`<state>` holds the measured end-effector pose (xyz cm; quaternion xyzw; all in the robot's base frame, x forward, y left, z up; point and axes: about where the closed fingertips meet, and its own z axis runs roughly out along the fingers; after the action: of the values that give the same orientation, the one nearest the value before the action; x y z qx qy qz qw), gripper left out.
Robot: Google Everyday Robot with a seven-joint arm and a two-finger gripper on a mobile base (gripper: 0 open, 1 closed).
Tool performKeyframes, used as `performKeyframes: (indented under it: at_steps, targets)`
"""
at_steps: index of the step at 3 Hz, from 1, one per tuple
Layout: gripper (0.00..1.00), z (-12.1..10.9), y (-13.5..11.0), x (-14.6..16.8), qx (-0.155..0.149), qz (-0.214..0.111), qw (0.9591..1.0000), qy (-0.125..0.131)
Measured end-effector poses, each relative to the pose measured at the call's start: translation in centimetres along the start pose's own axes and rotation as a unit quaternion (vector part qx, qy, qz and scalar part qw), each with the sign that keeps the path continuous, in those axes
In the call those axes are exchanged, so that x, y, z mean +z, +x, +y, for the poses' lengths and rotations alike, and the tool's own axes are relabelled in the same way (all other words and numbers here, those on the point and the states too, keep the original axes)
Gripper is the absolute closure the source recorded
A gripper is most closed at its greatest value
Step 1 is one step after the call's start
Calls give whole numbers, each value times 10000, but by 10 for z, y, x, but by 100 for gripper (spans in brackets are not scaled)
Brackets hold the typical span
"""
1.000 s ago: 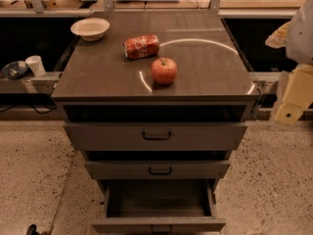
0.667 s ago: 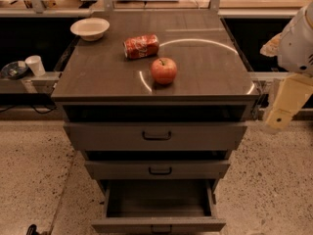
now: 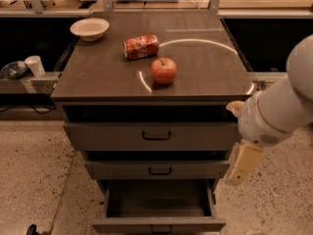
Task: Close bottom drawer
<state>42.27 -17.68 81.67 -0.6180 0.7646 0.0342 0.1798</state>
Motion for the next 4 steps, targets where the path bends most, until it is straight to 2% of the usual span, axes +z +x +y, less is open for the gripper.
performKeyframes:
  at_steps: [1, 2, 3, 4]
  targets:
    - [0, 38, 19, 51, -182, -290, 9994, -39]
    - [0, 33, 22, 67, -332, -428, 9982, 242]
    - [0, 36, 21, 84, -438, -628, 9970, -140]
    - [0, 50, 14, 153, -453, -1610, 9850, -430]
